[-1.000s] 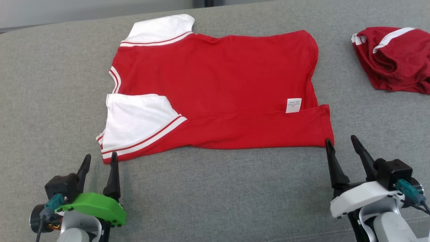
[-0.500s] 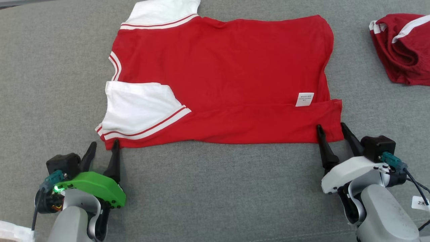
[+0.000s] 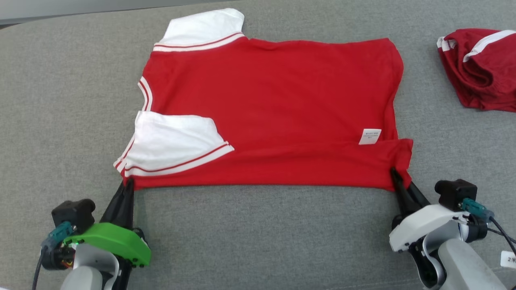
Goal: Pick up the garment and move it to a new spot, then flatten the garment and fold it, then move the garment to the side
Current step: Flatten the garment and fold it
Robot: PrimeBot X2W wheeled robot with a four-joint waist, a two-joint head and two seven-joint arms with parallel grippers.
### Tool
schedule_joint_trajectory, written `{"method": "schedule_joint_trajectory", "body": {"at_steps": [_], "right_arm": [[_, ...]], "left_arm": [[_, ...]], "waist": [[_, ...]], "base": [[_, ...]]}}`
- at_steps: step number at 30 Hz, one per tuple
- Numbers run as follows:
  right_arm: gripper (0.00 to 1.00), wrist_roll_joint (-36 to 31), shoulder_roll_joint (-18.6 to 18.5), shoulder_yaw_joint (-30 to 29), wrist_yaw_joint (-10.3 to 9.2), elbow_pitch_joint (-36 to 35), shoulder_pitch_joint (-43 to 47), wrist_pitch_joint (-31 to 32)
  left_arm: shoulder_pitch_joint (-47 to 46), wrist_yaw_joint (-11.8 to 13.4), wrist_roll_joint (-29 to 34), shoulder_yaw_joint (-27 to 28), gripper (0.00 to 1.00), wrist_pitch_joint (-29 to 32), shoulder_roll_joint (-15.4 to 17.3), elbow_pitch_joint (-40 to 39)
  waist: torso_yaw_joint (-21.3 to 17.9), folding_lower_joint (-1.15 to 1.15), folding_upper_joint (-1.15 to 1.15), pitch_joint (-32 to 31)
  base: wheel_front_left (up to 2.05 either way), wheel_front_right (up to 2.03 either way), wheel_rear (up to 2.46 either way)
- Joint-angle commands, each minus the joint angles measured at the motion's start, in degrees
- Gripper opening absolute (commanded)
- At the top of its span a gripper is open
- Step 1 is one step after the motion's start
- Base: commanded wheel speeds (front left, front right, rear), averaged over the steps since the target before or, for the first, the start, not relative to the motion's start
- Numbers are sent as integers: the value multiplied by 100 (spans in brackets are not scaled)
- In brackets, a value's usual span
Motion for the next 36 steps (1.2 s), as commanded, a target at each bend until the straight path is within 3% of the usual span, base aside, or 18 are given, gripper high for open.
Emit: {"method": "schedule_joint_trajectory", "body": {"at_steps": [1,9,13,14,15,16,21,28,36], "right_arm": [[0,56,-51,27,-13,-88,233,67],[0,73,-269,-202,-13,-865,1196,344],[0,20,-210,-433,-13,-1050,1467,485],[40,-8,-182,-458,-13,-1064,1514,536],[100,-52,-147,-489,-13,-1102,1549,585],[100,-79,-115,-516,-13,-1129,1569,619],[100,-327,-8,-657,-10,-1471,1531,509],[100,-909,177,-918,-11,-2688,1364,421],[100,-1282,361,-1141,-10,-3713,1382,853]], "left_arm": [[253,94,-24,43,0,77,69,-160],[1432,529,-173,38,0,786,41,-1268],[1637,581,-206,-92,0,1043,4,-1476],[1617,565,-206,-135,0,1050,-19,-1451],[1578,541,-214,-188,43,1082,-53,-1382],[1510,512,-177,-238,100,1068,-65,-1335],[1294,682,166,-274,100,490,-132,-1328],[875,1012,813,-166,100,-602,-32,-1738],[758,1172,1044,-92,100,-725,128,-2069]], "waist": [[87,0,0,-159],[248,0,0,-422],[325,0,0,-458],[332,0,0,-462],[335,0,0,-470],[330,0,0,-482],[222,0,0,-562],[99,0,0,-661],[34,0,0,-689]], "base": [[0,0,0],[0,0,0],[0,0,0],[0,0,0],[0,0,0],[0,0,0],[0,0,0],[0,0,0],[0,0,0]]}}
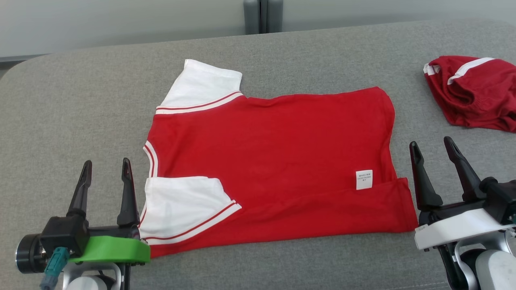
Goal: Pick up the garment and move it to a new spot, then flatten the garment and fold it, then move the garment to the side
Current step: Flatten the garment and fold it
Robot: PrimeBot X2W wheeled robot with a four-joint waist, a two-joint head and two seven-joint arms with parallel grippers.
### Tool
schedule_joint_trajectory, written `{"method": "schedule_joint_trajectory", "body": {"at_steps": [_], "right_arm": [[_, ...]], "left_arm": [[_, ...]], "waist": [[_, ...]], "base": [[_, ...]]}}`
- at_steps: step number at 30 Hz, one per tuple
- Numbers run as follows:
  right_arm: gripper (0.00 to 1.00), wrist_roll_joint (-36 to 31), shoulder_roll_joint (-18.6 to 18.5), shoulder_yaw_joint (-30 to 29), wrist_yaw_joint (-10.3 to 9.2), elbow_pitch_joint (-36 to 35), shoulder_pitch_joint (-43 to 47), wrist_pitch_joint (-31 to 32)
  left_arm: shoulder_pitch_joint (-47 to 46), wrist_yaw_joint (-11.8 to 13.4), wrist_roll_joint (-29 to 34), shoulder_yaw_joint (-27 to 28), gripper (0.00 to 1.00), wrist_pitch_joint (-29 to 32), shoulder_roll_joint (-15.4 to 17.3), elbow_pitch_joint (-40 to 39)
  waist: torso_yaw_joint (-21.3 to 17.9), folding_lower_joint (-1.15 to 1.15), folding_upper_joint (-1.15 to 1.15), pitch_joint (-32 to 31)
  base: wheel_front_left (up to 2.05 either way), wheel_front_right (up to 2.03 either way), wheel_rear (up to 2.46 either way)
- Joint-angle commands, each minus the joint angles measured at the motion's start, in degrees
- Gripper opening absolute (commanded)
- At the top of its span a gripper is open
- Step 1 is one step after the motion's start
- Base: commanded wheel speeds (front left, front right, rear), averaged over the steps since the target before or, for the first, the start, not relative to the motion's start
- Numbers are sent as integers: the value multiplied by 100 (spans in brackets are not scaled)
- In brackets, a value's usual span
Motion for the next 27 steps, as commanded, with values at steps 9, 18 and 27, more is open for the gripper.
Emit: {"method": "schedule_joint_trajectory", "body": {"at_steps": [9,18,27], "right_arm": [[100,20,116,-91,-7,-224,64,198],[100,65,144,91,-7,-283,-350,77],[100,136,254,349,-7,-57,-924,-197]], "left_arm": [[-189,-9,-86,-16,100,184,73,30],[-1852,-524,-290,-229,100,1028,298,424],[-4020,-1014,-476,-459,100,1572,230,2073]], "waist": [[25,0,0,116],[-206,0,0,760],[-723,0,0,1711]], "base": [[0,0,0],[0,0,0],[0,0,0]]}}
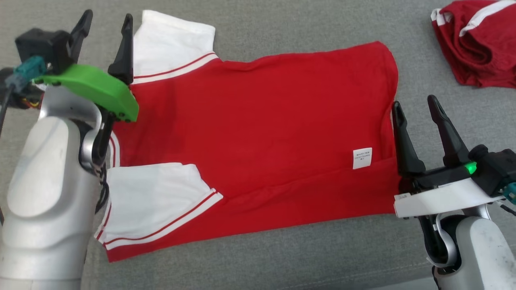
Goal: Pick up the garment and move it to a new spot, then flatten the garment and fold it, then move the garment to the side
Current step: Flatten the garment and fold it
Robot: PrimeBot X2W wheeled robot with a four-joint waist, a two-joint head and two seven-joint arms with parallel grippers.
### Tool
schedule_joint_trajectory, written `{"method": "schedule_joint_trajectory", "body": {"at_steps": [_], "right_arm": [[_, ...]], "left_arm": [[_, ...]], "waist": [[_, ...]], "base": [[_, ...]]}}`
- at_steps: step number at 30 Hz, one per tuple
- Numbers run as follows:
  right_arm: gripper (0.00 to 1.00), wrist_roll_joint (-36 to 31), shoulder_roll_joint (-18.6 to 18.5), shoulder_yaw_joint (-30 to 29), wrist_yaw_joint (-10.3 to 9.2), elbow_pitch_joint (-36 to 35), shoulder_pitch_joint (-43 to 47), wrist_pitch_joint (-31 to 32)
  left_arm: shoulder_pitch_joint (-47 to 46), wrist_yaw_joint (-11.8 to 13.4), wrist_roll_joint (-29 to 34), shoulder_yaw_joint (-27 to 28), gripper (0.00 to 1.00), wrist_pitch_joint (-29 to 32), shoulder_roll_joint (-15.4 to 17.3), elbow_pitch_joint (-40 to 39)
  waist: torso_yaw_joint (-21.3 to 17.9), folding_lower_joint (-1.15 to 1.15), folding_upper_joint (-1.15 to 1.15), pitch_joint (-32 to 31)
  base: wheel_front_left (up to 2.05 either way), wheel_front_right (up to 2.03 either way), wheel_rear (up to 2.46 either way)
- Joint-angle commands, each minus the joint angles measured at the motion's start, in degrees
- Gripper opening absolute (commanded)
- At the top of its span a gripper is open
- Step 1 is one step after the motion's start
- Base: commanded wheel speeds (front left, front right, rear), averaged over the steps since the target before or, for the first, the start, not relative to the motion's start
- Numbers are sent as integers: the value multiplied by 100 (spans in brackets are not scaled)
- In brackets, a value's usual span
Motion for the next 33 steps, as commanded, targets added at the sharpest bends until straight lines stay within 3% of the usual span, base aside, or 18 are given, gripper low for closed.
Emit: {"method": "schedule_joint_trajectory", "body": {"at_steps": [1,12,21,23,24,25,33], "right_arm": [[100,12,22,48,-8,66,-143,-75],[100,157,93,407,-8,518,-569,-405],[100,288,68,515,-8,732,-701,-563],[100,314,39,467,-8,798,-753,-574],[100,321,23,460,-8,825,-788,-579],[100,338,3,452,-8,863,-833,-588],[100,670,-451,666,-8,1618,-1794,-455]], "left_arm": [[-314,-73,-50,-26,100,56,25,297],[-2033,-308,-435,-156,100,488,311,2676],[-2467,-275,-507,-208,100,492,551,3942],[-2485,-244,-499,-223,44,444,537,4171],[-2497,-247,-511,-234,4,401,503,4236],[-2501,-253,-516,-252,0,377,472,4296],[-2883,-318,-455,-491,0,-142,215,4375]], "waist": [[-441,0,0,564],[-1055,0,0,1180],[-1254,0,0,1298],[-1233,0,0,1277],[-1215,0,0,1267],[-1188,0,0,1253],[-781,0,0,1172]], "base": [[0,0,0],[0,0,0],[0,0,0],[0,0,0],[0,0,0],[0,0,0],[0,0,0]]}}
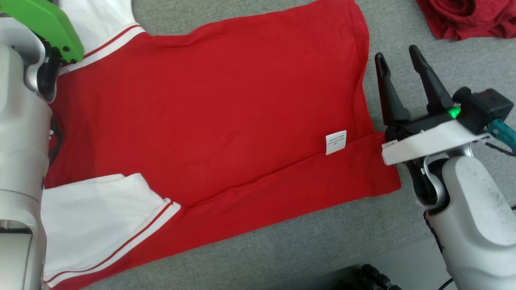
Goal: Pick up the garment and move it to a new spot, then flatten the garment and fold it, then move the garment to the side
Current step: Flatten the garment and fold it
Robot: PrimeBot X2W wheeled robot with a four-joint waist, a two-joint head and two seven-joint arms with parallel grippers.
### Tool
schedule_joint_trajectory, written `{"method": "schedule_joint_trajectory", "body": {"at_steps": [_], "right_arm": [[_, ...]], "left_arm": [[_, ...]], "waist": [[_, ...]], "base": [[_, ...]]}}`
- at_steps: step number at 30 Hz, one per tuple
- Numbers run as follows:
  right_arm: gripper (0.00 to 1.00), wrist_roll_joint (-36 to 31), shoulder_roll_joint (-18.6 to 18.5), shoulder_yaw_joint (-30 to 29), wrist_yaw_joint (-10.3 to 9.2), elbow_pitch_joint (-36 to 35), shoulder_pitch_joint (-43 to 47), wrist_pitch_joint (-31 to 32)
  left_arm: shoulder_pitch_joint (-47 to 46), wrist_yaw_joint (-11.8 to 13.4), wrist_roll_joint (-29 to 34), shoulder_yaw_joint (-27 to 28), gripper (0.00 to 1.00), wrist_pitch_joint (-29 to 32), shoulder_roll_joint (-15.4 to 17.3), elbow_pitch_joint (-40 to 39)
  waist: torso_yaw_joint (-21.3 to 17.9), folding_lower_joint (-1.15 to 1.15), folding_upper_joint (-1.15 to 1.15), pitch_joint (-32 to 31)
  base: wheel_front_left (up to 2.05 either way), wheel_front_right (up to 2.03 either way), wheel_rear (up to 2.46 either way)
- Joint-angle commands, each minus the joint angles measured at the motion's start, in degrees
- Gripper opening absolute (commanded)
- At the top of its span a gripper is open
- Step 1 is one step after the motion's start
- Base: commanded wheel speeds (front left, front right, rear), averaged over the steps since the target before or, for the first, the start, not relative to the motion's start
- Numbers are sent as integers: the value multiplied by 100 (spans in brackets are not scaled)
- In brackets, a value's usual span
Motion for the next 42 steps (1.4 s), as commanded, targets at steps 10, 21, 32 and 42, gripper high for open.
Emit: {"method": "schedule_joint_trajectory", "body": {"at_steps": [10,21,32,42], "right_arm": [[100,573,-573,414,-7,1719,-1704,305],[0,1431,-968,1033,-7,2786,-2473,1043],[0,1212,-1329,835,-9,2352,-2203,-141],[0,1093,-1201,454,-9,1343,-608,-155]], "left_arm": [[-407,-39,-57,-391,0,-516,-305,-122],[-101,-41,-482,-705,0,-1019,-245,-476],[847,39,-816,-433,0,-1691,135,-1769],[3873,842,-882,154,0,-1709,399,-4477]], "waist": [[684,0,0,7],[921,0,0,-86],[1159,0,0,-500],[1287,0,0,-961]], "base": [[0,0,0],[0,0,0],[0,0,0],[0,0,0]]}}
